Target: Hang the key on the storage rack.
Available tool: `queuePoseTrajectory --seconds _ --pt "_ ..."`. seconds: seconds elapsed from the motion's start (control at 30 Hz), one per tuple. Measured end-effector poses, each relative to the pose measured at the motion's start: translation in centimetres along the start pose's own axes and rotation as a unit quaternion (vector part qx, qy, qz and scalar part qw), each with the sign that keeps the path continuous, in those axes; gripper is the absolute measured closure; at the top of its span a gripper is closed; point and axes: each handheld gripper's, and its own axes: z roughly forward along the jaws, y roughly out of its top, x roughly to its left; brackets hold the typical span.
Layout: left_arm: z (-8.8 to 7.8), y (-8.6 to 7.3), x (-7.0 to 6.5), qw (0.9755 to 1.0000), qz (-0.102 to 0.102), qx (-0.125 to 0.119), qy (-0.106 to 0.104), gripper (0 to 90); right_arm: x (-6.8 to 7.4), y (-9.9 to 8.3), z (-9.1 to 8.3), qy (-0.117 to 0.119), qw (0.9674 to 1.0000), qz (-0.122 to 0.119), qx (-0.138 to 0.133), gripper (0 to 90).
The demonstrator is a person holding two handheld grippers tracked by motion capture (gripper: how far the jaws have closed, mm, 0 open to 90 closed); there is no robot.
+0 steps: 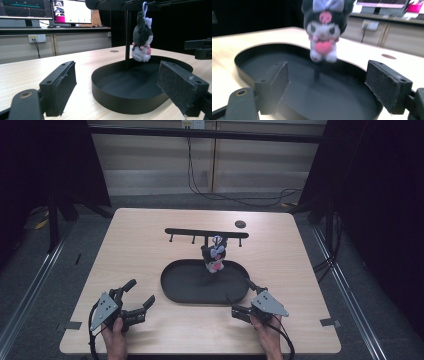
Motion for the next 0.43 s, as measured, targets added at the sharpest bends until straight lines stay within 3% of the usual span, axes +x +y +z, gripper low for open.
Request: queuePoseTrajectory --seconds 0.2,0.3,0.37,0.43 --pt "0.0 0.0 -0.1 1.0000 -0.004 -0.003 0.001 15.2 -0.2 -0.5 -1.1 -0.020 0.9979 0.016 -0.059 17.4" --pt "0.0 0.0 0.0 1.0000 0.000 0.000 0.000 15.2 -0.6 -0.7 -1.3 -0.017 0.9968 0.037 -0.069 16.9" --pt "0.0 0.0 -0.1 1.0000 -0.004 -0.003 0.000 15.2 -0.6 -0.7 -1.3 -0.006 0.9971 0.027 -0.071 14.1" --pt "0.0 0.0 0.0 1.0000 0.003 0.002 0.000 15.2 -0.3 -0.7 -1.4 -0.013 0.9968 0.024 -0.076 14.1"
